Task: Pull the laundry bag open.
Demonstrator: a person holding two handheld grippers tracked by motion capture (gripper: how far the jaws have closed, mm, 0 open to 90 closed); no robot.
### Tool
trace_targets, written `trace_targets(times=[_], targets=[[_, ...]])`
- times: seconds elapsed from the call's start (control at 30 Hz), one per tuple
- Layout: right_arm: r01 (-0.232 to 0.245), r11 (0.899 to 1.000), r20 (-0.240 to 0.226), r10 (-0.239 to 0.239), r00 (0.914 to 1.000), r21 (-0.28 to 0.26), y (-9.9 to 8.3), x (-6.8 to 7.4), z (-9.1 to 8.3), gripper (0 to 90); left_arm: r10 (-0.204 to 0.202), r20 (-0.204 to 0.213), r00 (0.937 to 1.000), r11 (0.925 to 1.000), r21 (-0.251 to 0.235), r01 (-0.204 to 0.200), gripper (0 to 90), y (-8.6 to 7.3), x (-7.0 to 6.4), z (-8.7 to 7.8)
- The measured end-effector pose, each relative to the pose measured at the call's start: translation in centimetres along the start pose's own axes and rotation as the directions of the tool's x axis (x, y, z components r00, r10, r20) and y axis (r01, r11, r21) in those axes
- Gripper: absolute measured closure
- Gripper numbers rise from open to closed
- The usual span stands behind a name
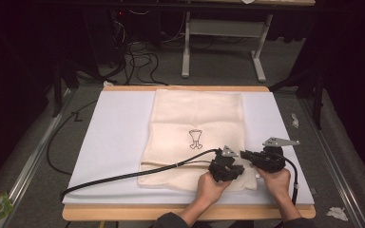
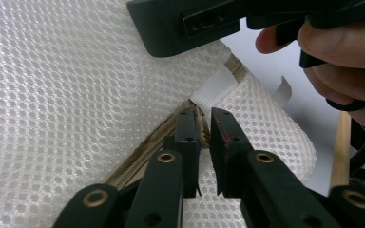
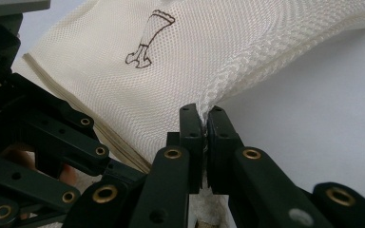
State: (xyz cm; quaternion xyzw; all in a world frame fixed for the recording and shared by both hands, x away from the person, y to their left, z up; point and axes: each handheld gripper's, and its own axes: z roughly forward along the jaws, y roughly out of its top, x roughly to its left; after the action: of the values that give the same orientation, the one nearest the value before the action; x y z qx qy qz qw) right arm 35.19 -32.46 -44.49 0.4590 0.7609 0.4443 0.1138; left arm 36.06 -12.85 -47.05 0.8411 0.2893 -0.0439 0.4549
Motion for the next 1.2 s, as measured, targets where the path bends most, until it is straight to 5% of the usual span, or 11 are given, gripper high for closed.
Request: trace_targets(times=[0.63, 1.2], targets=[[0.002, 1.0, 0.014, -0.002, 0.9999, 0.015, -0.1, -0.2, -0.4, 83.5, 0.018, 0.016, 0.9997, 0.9998, -0.011, -0.017, 87.0, 0.5, 0.2, -0.6], [0.029, 0.999, 0.036, -0.03, 0.9989, 0.025, -0.4, -0.2, -0.6, 87.6, 0.049, -0.024, 0.9985, 0.9988, 0.004, -0.049, 87.0, 0.4, -0.1, -1.1]])
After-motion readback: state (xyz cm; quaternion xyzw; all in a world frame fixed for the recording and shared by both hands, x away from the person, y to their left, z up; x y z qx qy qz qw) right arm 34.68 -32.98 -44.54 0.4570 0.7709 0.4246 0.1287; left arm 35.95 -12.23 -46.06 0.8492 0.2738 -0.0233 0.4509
